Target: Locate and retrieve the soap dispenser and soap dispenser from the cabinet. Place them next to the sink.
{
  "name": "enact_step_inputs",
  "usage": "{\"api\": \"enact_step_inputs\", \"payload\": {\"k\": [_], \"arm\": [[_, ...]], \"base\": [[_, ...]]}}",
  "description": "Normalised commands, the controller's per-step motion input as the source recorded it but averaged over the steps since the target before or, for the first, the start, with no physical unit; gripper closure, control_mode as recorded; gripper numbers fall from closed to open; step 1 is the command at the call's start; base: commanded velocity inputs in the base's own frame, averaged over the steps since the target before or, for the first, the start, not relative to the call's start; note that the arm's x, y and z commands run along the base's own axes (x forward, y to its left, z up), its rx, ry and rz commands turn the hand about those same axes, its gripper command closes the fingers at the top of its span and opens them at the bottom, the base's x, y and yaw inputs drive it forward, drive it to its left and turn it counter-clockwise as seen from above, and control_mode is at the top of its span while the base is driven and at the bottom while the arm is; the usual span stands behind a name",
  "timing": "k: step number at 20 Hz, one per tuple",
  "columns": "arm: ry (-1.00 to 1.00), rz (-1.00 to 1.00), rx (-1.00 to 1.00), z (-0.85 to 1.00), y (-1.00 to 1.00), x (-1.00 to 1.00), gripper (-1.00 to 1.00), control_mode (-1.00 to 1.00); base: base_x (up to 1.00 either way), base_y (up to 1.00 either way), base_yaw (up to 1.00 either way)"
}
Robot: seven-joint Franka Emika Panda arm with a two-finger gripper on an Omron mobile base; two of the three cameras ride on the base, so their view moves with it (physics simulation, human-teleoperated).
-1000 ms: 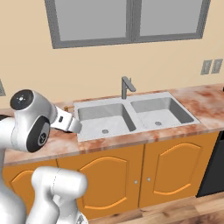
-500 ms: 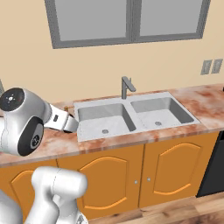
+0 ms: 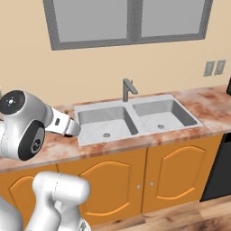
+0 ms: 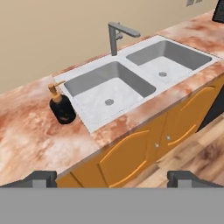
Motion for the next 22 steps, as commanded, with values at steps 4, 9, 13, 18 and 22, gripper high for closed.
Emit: {"api": "enact_step_inputs", "payload": {"k": [4, 9, 13, 18, 22], "arm": [[0.00, 0.00, 0.00, 0.00, 0.00, 0.00, -1.00, 1.00], [0.00, 0.00, 0.00, 0.00, 0.00, 0.00, -1.00, 1.00], [0.00, 0.00, 0.00, 0.00, 0.00, 0.00, -1.00, 1.00], [0.00, 0.00, 0.00, 0.00, 0.00, 0.00, -1.00, 1.00], [0.00, 0.00, 0.00, 0.00, 0.00, 0.00, -1.00, 1.00]], "base": [[0.04, -0.08, -0.41], [0.02, 0.00, -0.46], [0.03, 0.00, -0.46], [0.02, 0.00, -0.46], [0.02, 0.00, -0.45]]}}
